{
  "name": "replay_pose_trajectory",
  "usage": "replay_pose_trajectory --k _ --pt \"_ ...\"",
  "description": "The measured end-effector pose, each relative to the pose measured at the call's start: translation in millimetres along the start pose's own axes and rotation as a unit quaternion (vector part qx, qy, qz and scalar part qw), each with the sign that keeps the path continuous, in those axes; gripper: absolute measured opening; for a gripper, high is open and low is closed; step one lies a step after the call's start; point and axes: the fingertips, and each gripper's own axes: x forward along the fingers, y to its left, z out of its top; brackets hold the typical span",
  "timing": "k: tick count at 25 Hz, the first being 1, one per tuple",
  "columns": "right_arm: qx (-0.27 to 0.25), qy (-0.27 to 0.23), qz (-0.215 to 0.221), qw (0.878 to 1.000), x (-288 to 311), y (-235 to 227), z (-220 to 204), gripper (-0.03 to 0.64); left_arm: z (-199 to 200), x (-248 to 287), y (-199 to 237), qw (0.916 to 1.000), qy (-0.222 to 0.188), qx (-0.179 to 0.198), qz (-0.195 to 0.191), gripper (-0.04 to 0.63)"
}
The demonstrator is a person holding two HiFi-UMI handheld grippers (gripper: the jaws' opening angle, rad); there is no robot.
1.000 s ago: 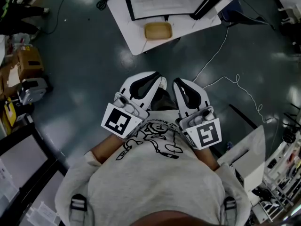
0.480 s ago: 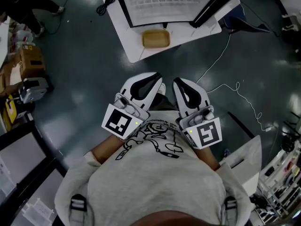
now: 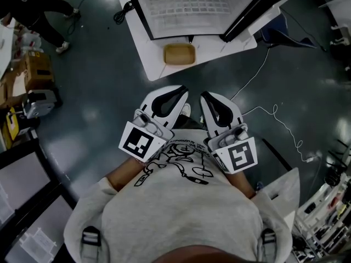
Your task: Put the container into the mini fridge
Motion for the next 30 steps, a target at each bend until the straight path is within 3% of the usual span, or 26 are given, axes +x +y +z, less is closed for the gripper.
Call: replay_pose_trajectory --k 30 --pt "0.002 0.012 0.026 1.000 25.3 -40.1 4.0 0.037 0.3 34.3 28.7 0.9988 0.004 -0.004 0.048 0.032"
